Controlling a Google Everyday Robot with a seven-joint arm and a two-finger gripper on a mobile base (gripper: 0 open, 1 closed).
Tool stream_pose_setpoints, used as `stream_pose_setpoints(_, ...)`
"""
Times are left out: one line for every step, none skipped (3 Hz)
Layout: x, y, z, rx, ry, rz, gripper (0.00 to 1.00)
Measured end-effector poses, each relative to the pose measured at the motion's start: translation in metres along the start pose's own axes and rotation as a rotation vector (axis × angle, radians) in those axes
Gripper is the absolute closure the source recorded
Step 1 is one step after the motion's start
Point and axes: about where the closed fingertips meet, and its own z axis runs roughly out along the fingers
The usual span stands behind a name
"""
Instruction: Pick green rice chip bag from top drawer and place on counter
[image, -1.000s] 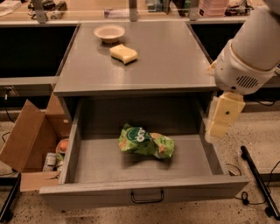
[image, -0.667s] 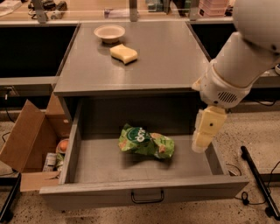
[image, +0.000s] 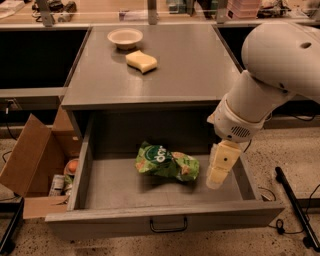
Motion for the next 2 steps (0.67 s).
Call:
stream_pose_setpoints(-0.002, -0.004, 0.014, 0.001, 0.027, -0.016, 0.0)
stream_pose_setpoints(-0.007, -0.015, 0.045, -0.013, 0.044, -0.065, 0.0)
